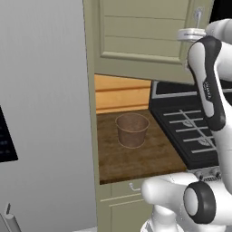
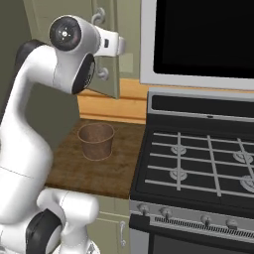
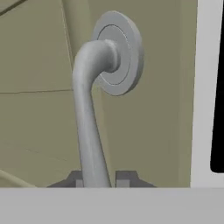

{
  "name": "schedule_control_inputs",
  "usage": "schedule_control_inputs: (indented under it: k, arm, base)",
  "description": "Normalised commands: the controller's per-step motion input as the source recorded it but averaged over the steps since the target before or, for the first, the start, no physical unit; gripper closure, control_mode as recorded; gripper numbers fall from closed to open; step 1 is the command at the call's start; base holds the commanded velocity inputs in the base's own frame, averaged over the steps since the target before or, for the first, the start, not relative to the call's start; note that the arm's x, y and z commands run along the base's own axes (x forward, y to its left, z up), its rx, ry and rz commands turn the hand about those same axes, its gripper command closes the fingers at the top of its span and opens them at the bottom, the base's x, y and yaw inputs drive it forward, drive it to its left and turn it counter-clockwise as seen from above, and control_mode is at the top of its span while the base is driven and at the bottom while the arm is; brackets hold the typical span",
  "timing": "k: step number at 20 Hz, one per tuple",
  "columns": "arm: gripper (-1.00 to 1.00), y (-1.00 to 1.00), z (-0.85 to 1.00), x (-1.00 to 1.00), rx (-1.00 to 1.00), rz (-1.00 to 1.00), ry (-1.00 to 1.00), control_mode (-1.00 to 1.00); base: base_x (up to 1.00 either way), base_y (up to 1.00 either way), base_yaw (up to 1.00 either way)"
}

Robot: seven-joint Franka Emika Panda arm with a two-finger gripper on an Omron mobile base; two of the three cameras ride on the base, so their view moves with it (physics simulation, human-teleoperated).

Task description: Open the cabinet, pick up the bread from the cabinet and place it in the basket. Then move the basket to the dining counter.

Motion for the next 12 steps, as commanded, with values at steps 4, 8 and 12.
schedule_control_inputs:
  k: [4,8,12]
  arm:
    - [1.00,0.33,0.05,-1.00,-0.06,-0.01,0.17,-1.00]
    - [1.00,0.58,0.00,-1.00,-0.04,-0.02,0.09,-1.00]
    - [1.00,0.86,0.00,-1.00,-0.02,-0.04,0.02,-1.00]
  base:
    - [0.00,0.00,0.00]
    - [0.00,0.00,0.00]
    - [0.00,0.00,0.00]
